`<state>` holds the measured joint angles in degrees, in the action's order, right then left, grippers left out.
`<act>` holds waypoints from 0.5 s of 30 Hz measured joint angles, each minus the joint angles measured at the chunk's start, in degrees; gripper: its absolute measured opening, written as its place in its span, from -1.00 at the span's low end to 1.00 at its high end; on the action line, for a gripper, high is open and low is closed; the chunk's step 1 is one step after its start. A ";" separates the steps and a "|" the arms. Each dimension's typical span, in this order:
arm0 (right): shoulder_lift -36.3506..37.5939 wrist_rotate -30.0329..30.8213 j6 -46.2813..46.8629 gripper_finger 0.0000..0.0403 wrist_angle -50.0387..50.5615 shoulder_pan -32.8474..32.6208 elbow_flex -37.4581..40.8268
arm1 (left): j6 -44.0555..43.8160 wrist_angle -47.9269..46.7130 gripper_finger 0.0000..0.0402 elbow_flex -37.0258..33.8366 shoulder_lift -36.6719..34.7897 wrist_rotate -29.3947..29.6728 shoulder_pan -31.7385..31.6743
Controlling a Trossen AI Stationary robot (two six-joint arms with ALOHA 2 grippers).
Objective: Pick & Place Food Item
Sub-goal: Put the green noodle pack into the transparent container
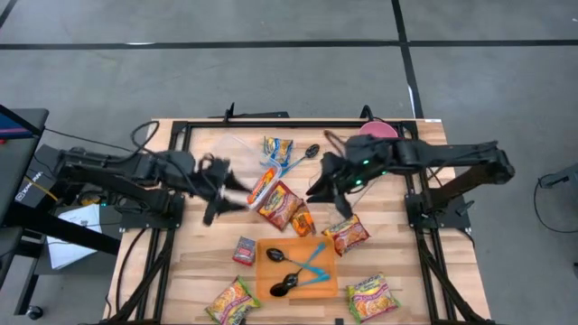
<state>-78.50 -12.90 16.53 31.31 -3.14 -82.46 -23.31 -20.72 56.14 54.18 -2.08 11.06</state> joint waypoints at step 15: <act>3.82 -0.16 -0.66 -0.54 2.58 -0.22 0.00 | -29.41 -8.09 0.11 0.00 9.85 -10.53 21.86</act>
<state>-74.67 -13.06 15.88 33.89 -3.36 -82.46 -52.71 -28.81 56.14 64.02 -12.61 32.92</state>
